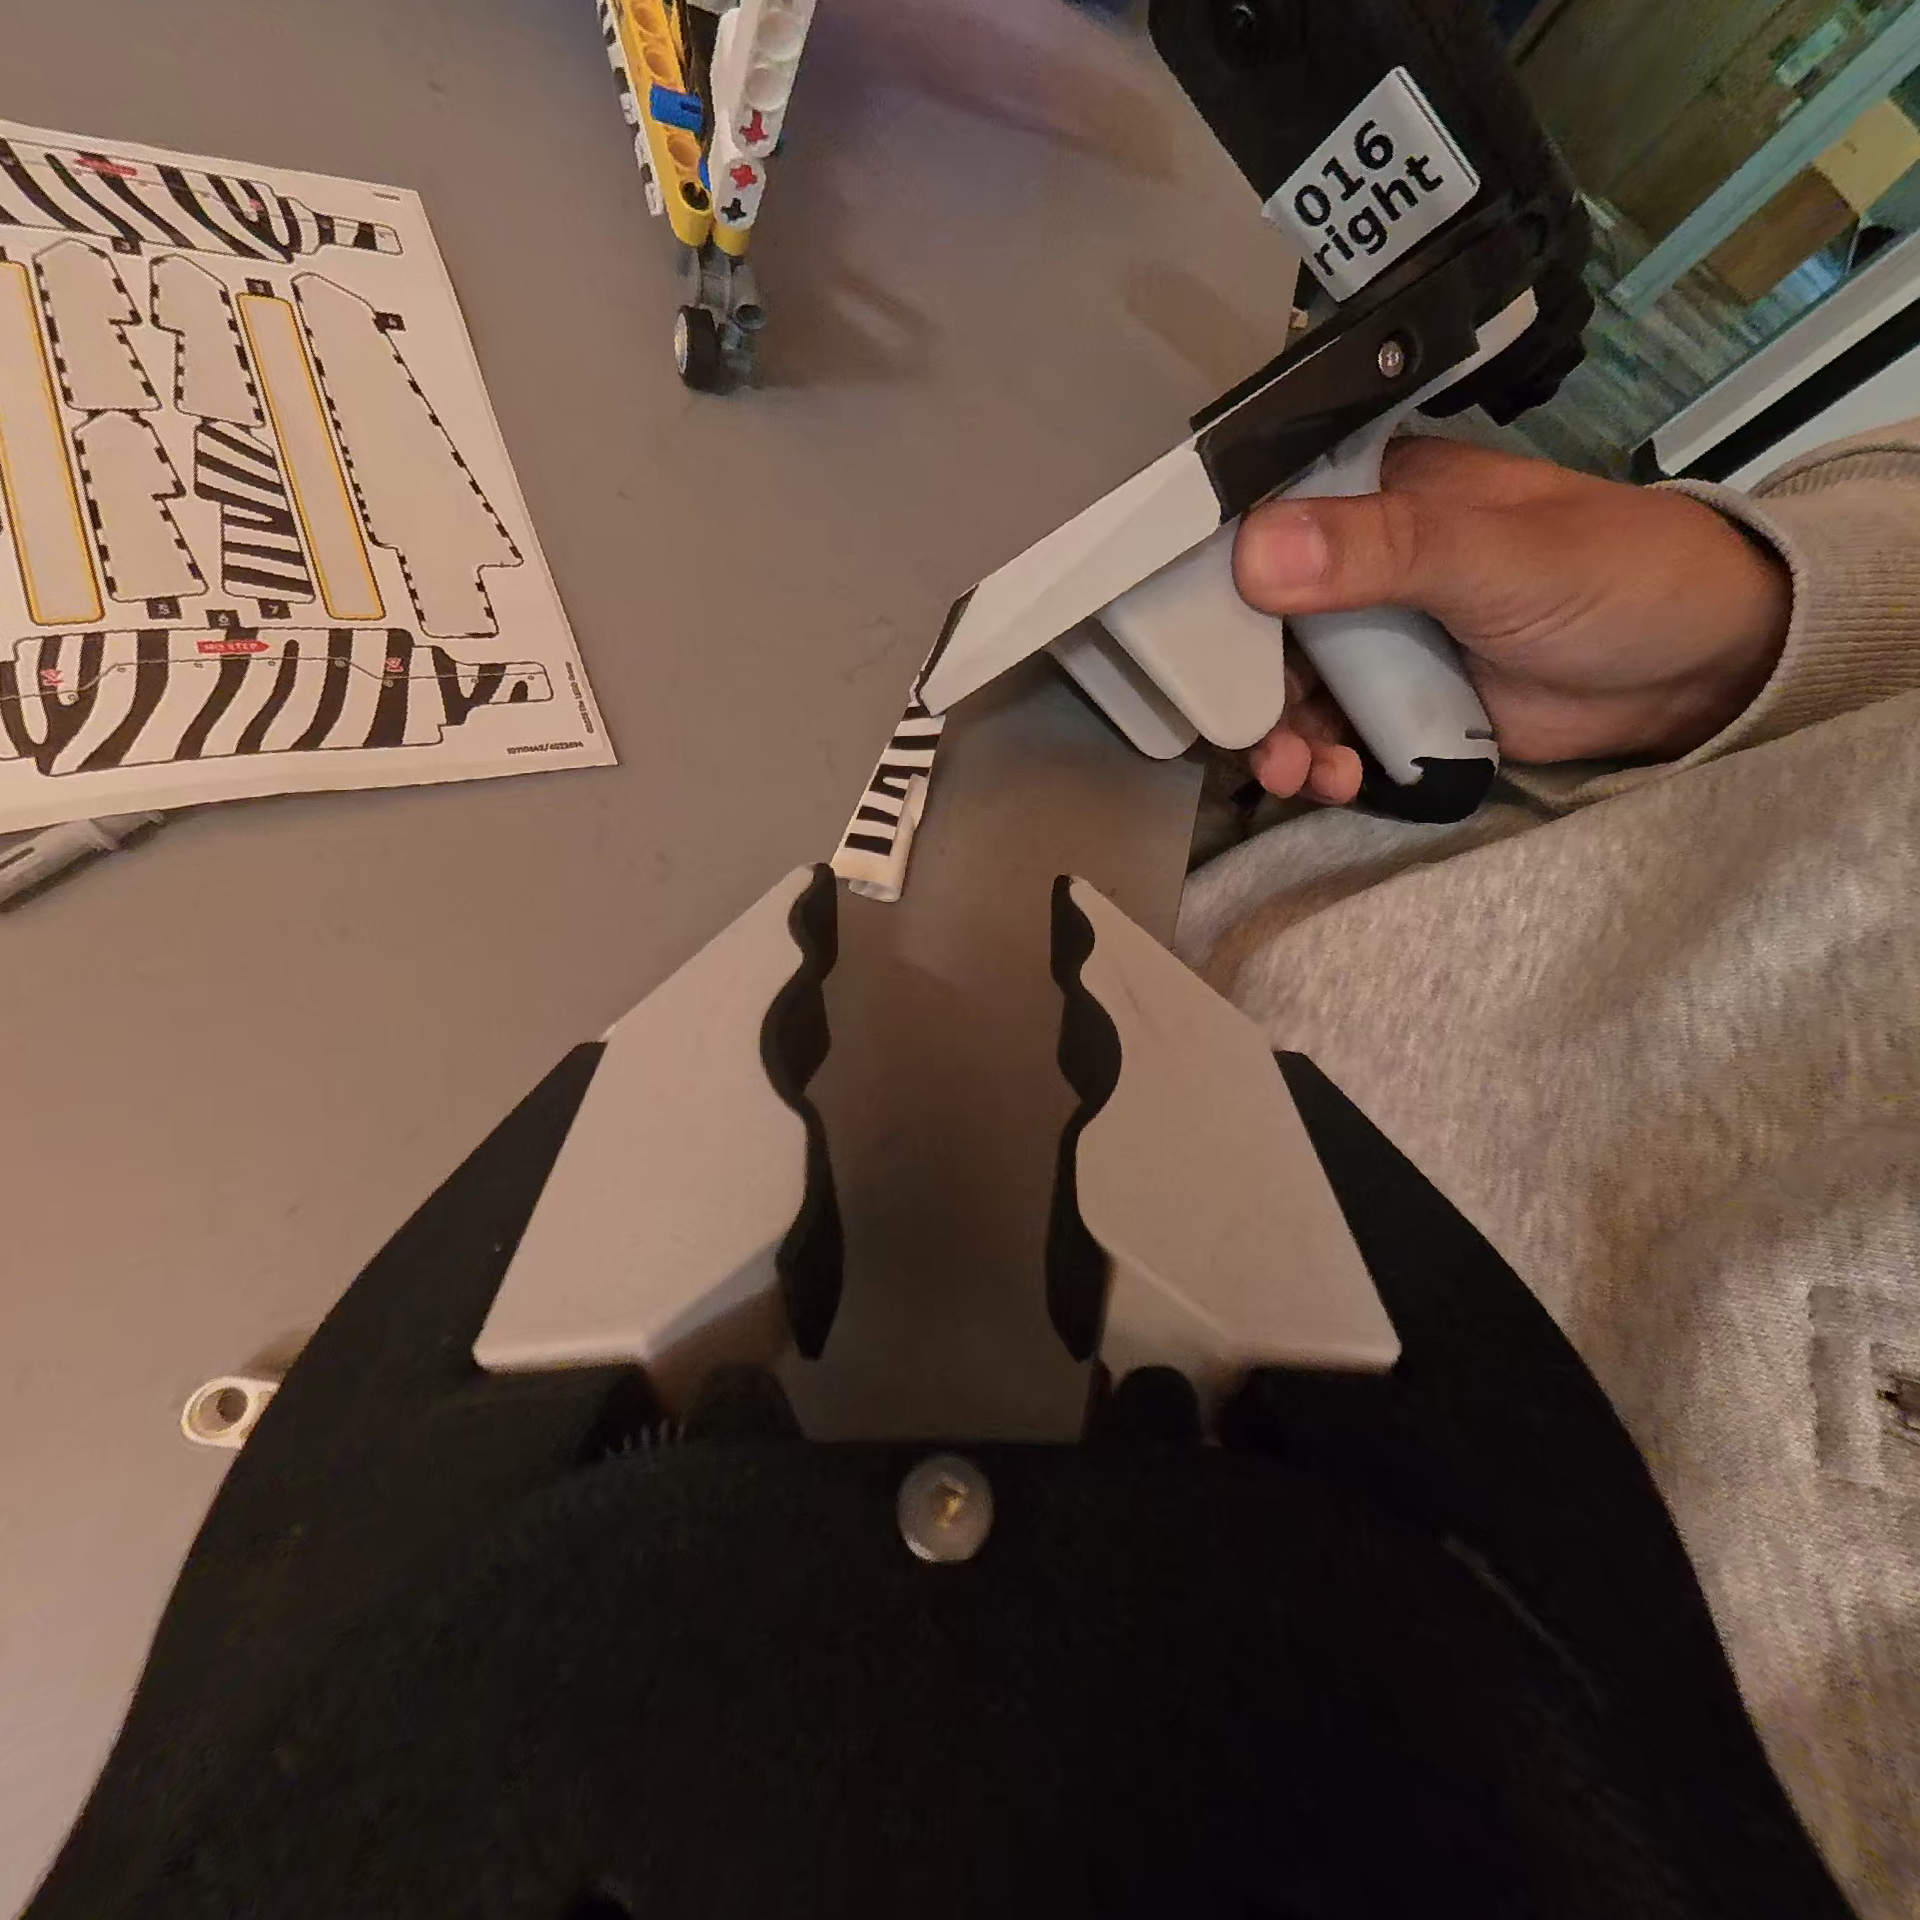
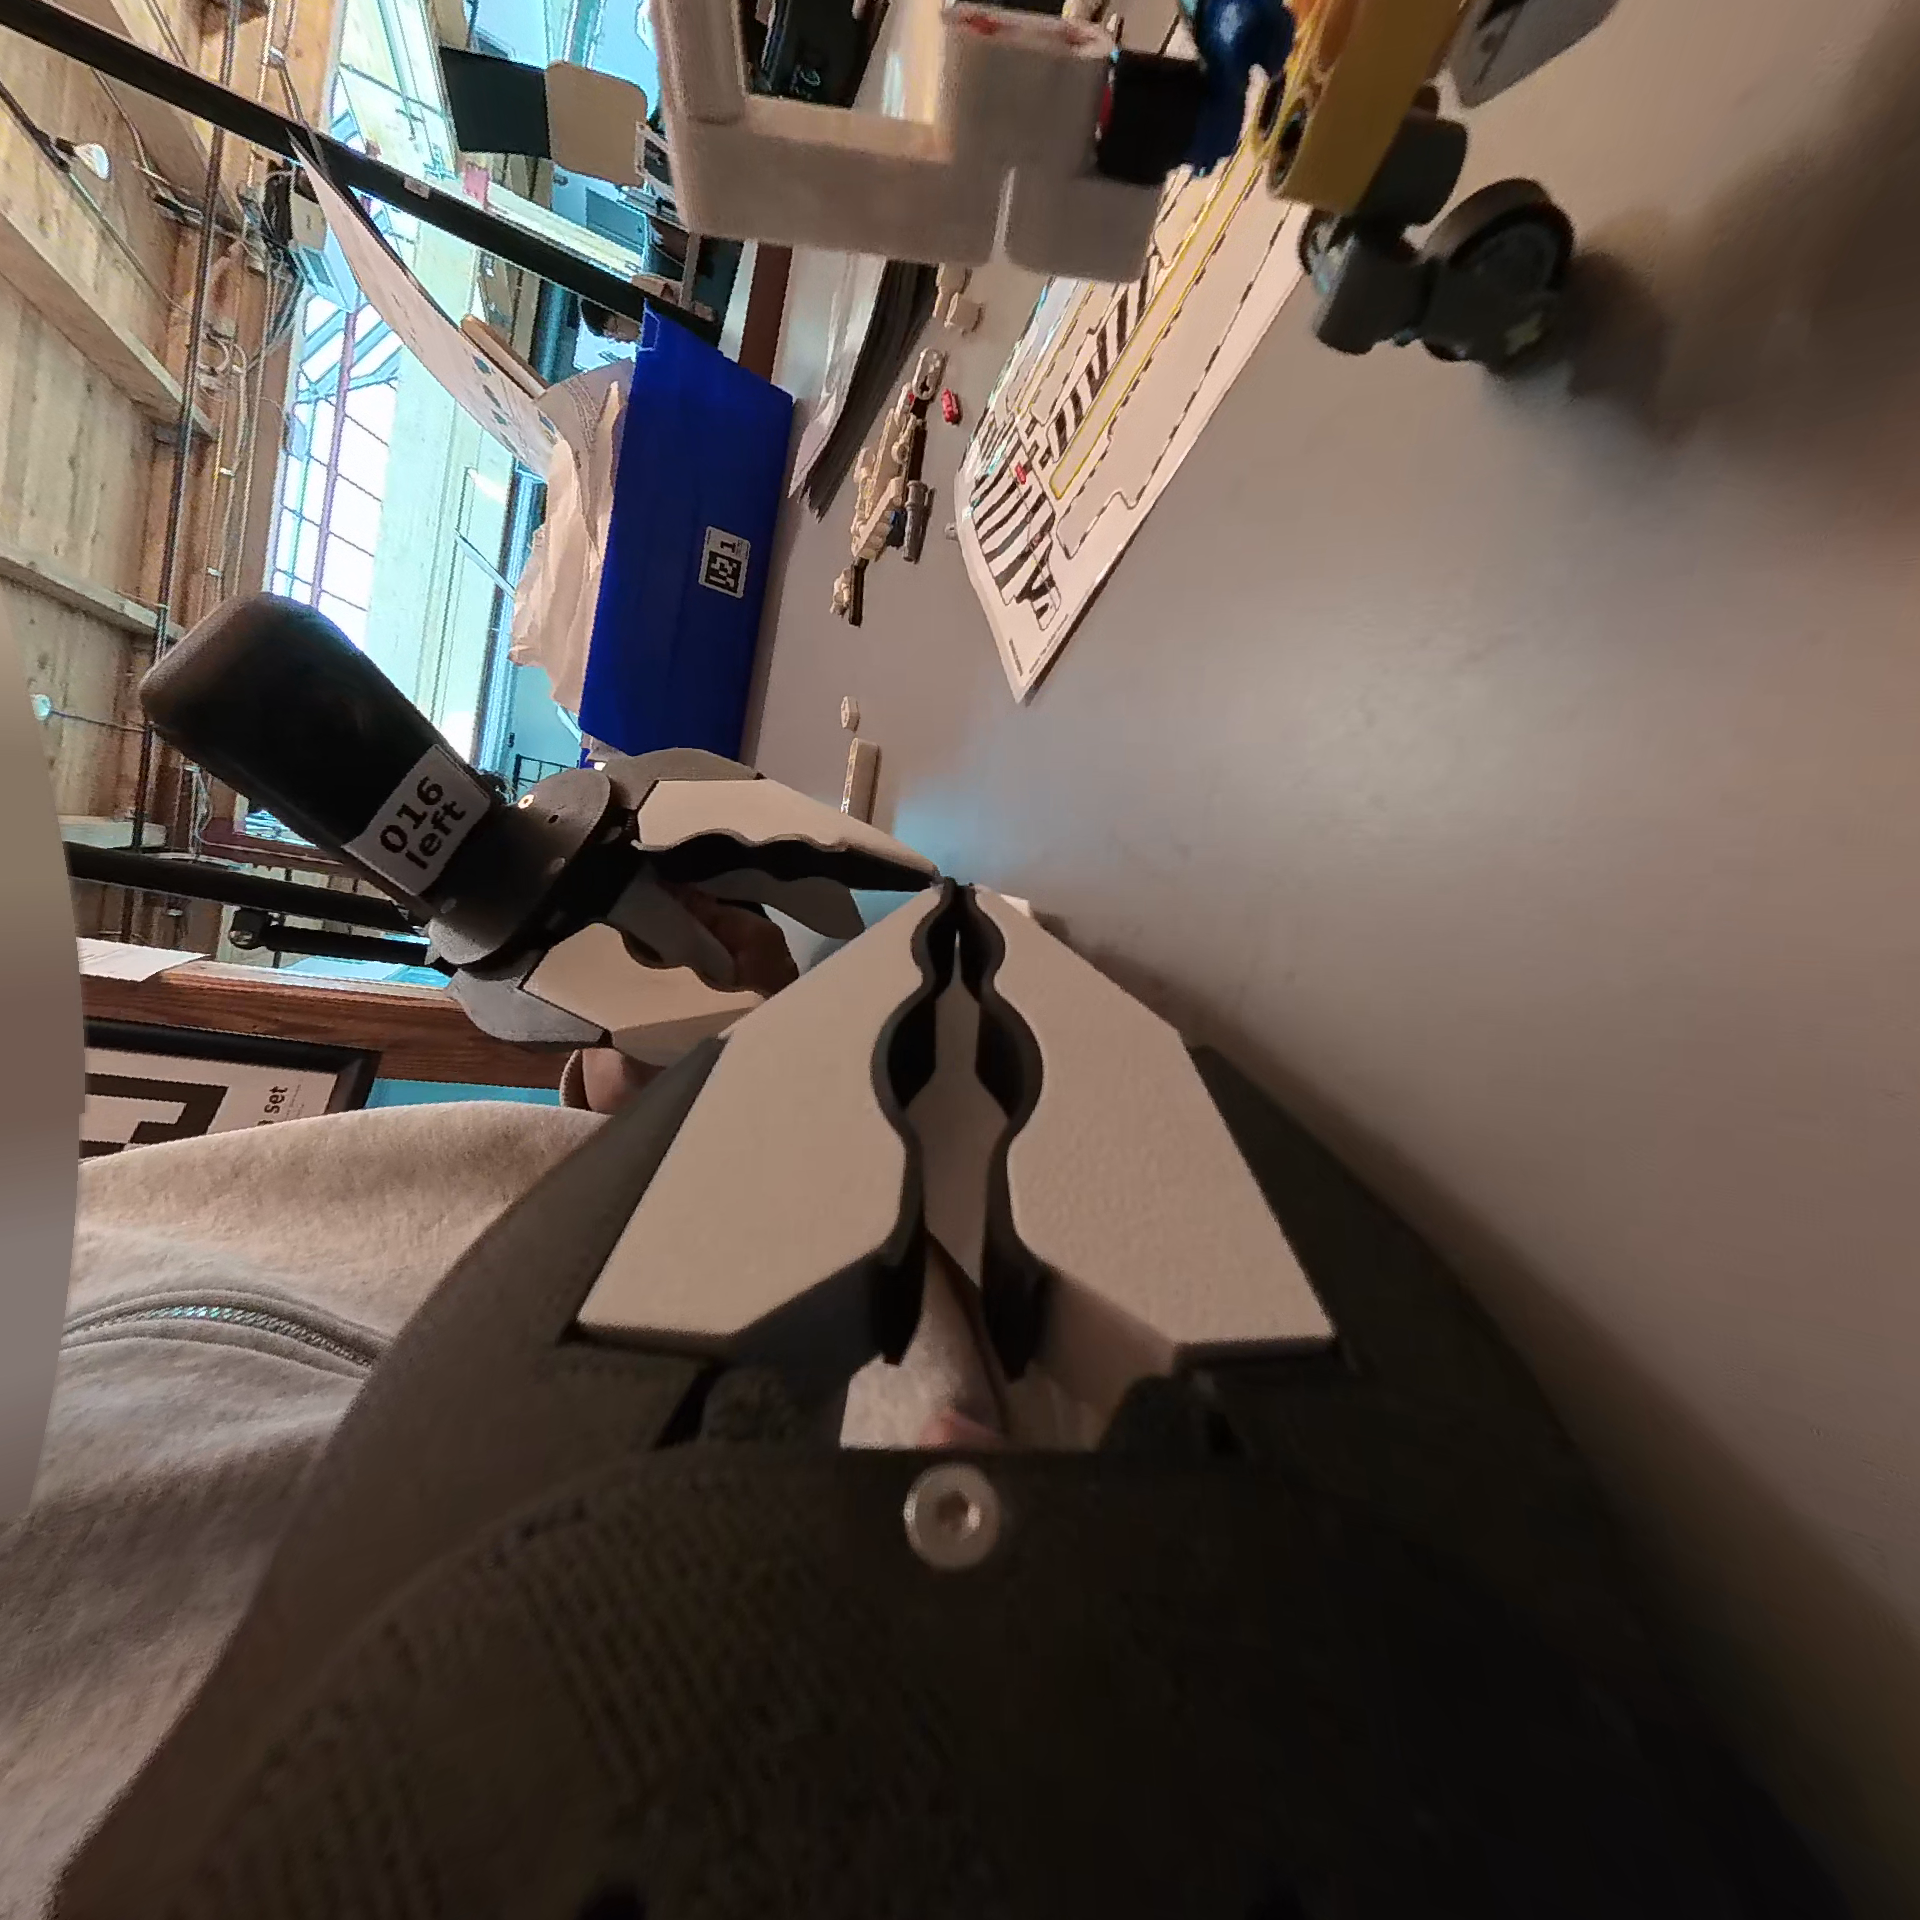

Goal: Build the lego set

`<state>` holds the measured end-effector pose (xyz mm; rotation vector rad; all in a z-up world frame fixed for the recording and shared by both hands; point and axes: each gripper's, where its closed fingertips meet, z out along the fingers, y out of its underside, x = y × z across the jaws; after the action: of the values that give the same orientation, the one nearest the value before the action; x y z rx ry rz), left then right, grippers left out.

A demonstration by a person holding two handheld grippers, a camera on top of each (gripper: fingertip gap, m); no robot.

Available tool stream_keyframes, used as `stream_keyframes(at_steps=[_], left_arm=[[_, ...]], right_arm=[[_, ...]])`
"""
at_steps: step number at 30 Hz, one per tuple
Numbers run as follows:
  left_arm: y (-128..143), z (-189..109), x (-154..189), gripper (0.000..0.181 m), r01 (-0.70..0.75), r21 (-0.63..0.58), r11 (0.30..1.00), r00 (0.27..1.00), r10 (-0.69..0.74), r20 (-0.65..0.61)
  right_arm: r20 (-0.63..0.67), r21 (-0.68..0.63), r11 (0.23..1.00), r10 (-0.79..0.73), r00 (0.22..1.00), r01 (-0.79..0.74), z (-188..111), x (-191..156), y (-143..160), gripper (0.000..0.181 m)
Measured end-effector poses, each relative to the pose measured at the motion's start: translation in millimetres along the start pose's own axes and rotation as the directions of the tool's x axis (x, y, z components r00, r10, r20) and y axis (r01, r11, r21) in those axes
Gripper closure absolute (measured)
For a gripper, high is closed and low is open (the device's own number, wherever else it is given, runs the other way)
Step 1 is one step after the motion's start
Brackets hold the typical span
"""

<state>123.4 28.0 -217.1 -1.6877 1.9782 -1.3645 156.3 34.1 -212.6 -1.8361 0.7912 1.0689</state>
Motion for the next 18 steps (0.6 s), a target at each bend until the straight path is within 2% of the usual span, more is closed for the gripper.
stream_keyframes(at_steps=[18], left_arm=[[7.2,5.9,-1.8,0.158,-0.006,-0.061,0.998,1.000,0.008,0.021]], right_arm=[[0.067,-0.010,0.999,0.038,0.997,-0.038,0.7,-7.1,1.4,0.181]])
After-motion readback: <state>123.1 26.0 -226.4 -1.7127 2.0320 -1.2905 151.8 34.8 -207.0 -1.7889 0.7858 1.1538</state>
